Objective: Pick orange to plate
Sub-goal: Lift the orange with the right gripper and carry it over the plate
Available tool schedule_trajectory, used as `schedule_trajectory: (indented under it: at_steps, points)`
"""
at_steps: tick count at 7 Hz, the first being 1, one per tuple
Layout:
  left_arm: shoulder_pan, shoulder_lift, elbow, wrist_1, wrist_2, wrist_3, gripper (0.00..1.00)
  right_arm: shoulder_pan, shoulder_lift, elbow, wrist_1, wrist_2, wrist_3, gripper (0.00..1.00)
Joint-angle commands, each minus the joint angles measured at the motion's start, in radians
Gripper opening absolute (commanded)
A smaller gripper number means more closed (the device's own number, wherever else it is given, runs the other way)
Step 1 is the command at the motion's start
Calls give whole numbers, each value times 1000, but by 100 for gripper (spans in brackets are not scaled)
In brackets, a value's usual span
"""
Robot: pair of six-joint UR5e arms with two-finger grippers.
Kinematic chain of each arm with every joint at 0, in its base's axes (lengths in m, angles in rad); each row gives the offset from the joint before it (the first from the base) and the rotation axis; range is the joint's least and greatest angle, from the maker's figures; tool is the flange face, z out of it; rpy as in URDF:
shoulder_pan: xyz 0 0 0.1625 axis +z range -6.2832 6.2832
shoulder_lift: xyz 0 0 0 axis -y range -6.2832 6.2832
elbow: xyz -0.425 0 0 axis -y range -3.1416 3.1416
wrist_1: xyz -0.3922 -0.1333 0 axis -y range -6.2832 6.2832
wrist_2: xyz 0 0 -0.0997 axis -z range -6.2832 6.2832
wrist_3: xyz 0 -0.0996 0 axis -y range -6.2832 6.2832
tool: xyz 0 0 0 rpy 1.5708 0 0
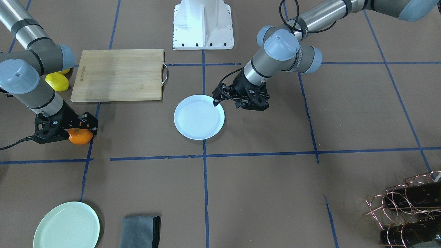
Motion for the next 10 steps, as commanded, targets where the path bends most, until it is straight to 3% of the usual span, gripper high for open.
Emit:
schedule_trajectory:
  at_steps: [1,3,4,5,8,10]
  points:
    - [-1,1,-4,1,1,-2,98,-2,0,-2,2,2,5,5]
    - [0,0,-13,1,1,-2,98,1,3,39,4,9,10,0]
    - [-4,3,-53,1,0,-2,98,-2,108,62,-11,20,153,0]
    - [-9,48,-126,1,-2,-2,98,-90,199,57,-11,5,323,0]
    - [-99,156,-289,0,-16,11,99,-310,429,-23,-13,-231,610,0]
    - [-135,185,-296,0,-77,12,99,-367,466,-66,-13,-311,619,0]
